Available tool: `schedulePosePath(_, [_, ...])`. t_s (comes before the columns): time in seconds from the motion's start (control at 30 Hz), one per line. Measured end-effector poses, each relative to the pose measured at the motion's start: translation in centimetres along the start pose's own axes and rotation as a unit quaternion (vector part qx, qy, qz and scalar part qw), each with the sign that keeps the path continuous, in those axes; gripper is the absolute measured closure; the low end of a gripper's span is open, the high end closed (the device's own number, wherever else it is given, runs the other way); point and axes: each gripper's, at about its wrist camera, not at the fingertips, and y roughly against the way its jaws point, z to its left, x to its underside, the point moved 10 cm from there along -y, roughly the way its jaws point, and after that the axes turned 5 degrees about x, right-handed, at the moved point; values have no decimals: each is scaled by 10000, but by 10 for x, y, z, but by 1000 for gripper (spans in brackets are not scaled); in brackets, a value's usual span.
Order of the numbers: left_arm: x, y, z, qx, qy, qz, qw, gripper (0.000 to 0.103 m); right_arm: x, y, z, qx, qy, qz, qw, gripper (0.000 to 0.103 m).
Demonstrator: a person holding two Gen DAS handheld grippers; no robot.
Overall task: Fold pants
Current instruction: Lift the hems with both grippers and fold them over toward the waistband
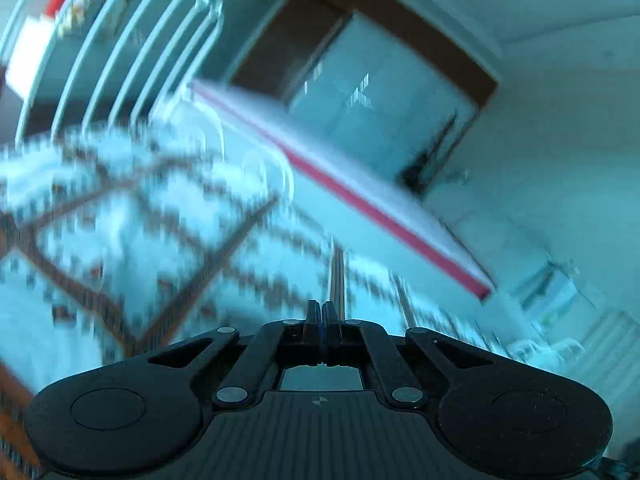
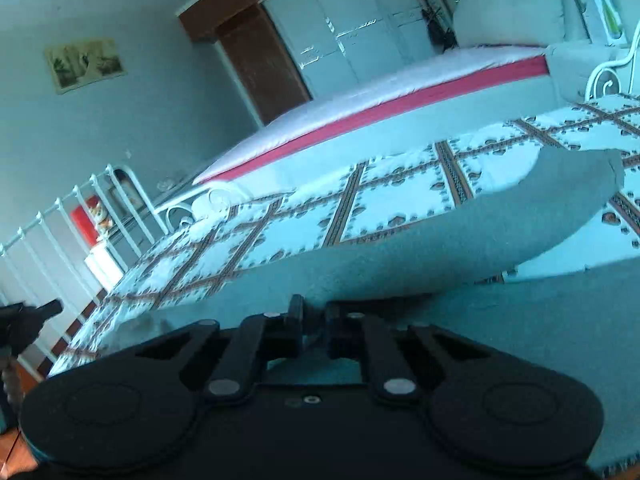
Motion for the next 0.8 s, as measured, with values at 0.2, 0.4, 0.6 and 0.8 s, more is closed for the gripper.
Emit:
schedulePosePath(0.2, [73, 18, 35, -438, 642, 351, 9964, 101, 40, -22, -13, 281, 124, 663, 9973, 91])
schedulePosePath(0.4, [87, -2, 33, -622, 793, 346, 9943, 34, 43, -19, -13, 341, 68, 722, 9968, 80])
schedulePosePath(0.6, [76, -18, 39, -973, 751, 479, 9913, 79, 40, -37, -26, 468, -313, 906, 9943, 78])
schedulePosePath(0.8, [36, -10, 29, -603, 486, 172, 9968, 90, 31, -32, -12, 165, -124, 697, 9974, 103])
